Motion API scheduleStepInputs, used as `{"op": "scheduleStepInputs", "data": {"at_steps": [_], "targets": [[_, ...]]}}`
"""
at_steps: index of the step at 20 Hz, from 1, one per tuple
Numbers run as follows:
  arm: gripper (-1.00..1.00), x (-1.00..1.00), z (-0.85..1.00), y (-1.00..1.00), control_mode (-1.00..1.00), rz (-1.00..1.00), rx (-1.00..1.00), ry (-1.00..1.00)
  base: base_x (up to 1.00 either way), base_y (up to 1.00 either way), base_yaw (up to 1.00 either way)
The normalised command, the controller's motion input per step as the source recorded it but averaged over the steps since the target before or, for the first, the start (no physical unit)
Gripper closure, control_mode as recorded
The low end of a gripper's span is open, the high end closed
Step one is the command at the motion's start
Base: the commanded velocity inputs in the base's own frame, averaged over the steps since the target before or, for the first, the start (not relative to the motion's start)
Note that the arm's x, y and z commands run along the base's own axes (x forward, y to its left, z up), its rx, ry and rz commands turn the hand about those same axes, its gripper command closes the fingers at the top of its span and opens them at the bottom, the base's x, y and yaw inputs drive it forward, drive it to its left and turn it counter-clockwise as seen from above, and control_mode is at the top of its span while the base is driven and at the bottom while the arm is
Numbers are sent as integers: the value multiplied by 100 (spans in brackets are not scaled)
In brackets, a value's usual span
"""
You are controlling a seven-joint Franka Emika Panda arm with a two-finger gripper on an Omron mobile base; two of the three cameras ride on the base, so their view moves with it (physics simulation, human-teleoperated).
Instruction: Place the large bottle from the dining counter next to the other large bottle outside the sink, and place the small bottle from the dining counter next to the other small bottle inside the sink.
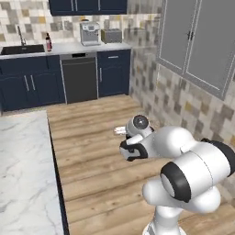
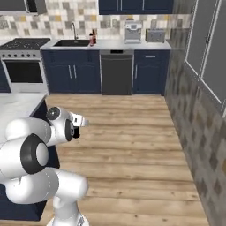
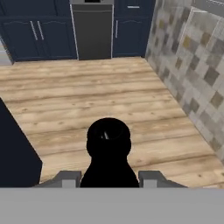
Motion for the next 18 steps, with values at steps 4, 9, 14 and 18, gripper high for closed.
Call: {"op": "scheduleStepInputs", "data": {"at_steps": [4,9,14,18], "targets": [[100,0,0,0,100,0,0,0,100,-7,18],[100,0,0,0,100,0,0,0,100,-25,8],[100,0,0,0,100,0,0,0,100,-29,4],[100,0,0,0,100,0,0,0,100,-27,4]]}}
